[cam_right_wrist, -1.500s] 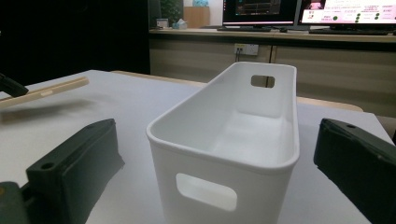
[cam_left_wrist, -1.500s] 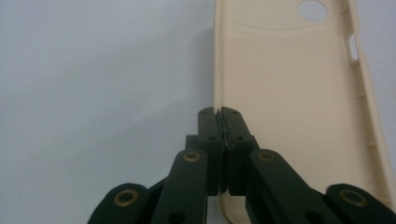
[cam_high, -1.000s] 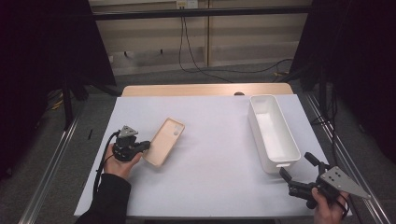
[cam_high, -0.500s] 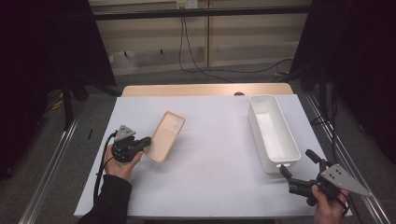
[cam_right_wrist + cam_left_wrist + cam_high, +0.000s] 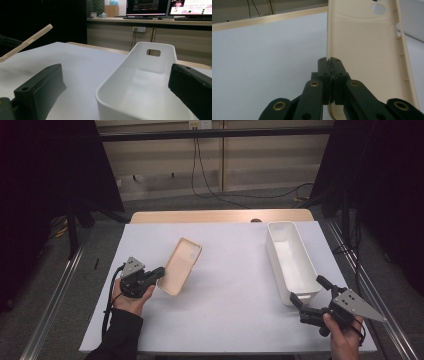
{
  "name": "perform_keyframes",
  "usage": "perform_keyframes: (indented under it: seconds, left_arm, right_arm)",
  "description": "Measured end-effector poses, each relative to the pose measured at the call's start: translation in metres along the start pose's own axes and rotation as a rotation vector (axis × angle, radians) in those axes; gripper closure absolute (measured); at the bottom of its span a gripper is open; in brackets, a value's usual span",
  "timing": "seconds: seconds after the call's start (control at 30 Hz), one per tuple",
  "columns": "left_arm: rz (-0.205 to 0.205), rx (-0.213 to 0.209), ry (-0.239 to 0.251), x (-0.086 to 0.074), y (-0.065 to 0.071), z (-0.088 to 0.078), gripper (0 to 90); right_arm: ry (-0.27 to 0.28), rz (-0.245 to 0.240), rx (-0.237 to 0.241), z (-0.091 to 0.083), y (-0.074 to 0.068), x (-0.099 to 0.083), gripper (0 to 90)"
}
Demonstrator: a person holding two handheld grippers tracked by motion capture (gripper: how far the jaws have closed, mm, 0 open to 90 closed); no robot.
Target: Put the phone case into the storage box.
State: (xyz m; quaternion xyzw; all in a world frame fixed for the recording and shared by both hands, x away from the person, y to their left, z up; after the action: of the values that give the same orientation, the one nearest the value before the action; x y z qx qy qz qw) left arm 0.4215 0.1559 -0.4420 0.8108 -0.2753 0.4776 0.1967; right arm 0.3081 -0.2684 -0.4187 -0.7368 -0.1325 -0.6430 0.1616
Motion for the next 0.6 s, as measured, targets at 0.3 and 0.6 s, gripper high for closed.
perform_keyframes:
  seconds: [0.3,0.6]
  left_arm:
    - [-0.001,-0.01,0.041,0.007,0.018,-0.002,88.0]
    - [0.008,-0.052,0.066,0.014,0.041,0.005,87.9]
  right_arm:
    - [0.02,0.007,0.04,0.017,-0.026,0.014,0.0]
    - [-0.009,-0.011,0.093,0.039,-0.049,0.022,0.0]
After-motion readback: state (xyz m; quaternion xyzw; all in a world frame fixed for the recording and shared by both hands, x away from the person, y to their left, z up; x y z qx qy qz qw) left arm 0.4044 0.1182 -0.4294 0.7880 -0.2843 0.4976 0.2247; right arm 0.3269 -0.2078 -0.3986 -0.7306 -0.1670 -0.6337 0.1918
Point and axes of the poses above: each handheld gripper's, and its own axes: z roughly forward along the jaws, x roughly out of its top, y roughly to its right, the point moved 8 cm from there along z, roughly forward along the jaws, and after that the axes turned 2 degrees about z, right-handed, at the moved point
